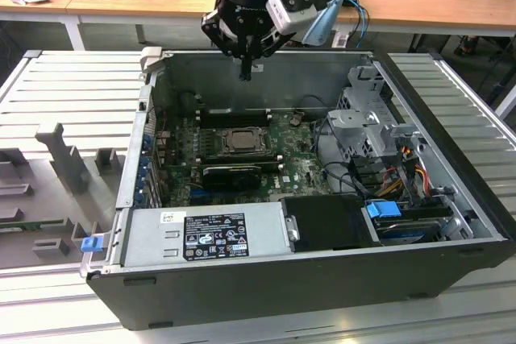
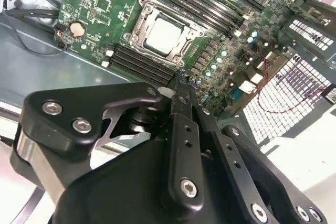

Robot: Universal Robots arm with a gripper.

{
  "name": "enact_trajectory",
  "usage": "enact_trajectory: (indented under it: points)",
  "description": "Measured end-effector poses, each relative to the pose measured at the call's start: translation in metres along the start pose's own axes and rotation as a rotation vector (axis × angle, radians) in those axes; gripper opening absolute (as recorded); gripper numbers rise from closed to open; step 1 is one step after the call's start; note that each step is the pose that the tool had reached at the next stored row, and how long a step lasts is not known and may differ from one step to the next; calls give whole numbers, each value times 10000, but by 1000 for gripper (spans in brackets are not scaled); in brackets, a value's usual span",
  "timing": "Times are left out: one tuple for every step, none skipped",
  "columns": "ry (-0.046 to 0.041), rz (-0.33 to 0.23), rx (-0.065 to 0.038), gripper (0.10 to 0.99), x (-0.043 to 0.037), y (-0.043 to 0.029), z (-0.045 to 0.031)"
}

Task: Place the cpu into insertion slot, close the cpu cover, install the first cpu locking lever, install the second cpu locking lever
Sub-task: 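Install the second cpu locking lever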

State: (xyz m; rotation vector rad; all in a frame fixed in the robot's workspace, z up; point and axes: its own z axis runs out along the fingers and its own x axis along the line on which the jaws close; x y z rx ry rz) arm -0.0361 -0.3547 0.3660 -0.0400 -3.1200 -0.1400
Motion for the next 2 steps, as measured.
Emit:
enact_trajectory:
  points:
    - [0,0,0,106,0,0,0]
    - [0,0,0,106,0,0,0]
